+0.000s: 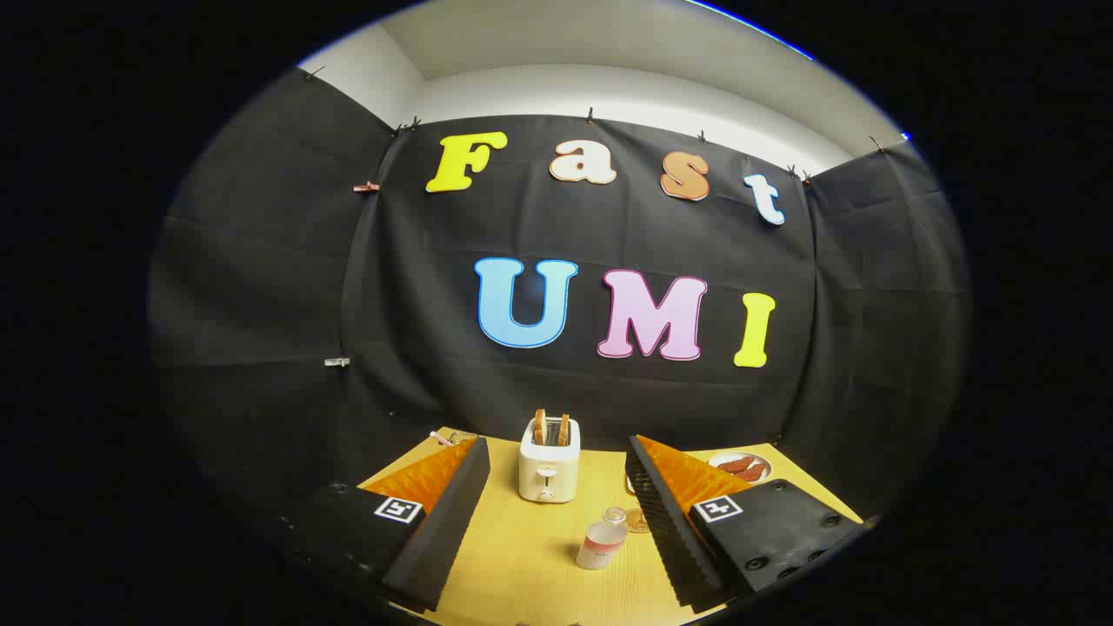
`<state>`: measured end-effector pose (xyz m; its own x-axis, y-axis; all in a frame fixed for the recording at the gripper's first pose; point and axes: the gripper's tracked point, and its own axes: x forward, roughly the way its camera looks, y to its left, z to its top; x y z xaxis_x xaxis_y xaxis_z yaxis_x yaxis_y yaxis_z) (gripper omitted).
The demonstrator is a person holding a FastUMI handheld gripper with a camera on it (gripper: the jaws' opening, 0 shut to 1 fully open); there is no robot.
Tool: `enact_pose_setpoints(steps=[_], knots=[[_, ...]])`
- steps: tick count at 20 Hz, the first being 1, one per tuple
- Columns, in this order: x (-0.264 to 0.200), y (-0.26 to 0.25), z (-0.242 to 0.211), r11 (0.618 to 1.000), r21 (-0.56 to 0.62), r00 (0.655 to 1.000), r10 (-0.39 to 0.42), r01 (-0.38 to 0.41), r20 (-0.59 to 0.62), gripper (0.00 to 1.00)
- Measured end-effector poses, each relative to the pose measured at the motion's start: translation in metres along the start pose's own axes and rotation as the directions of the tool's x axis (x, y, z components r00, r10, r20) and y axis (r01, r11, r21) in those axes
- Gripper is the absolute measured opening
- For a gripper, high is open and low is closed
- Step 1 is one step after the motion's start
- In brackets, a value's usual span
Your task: Take the bottle from table, then pour the juice into the cup, finally place the bottle on the coaster
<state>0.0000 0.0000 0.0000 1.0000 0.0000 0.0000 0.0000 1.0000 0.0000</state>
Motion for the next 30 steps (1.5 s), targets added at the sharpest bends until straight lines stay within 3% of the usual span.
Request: enact_pose_setpoints(steps=[21, 24, 30], knots=[[0.018, -0.020, -0.026, 1.000, 0.017, 0.999, 0.009, -0.009, -0.046, 0.97], [0.017, -0.022, -0.026, 0.995, 0.094, 0.999, 0.015, -0.012, -0.033, 0.97], [0.018, -0.035, -0.040, 0.994, 0.108, 0.998, -0.030, 0.035, -0.048, 0.98]])
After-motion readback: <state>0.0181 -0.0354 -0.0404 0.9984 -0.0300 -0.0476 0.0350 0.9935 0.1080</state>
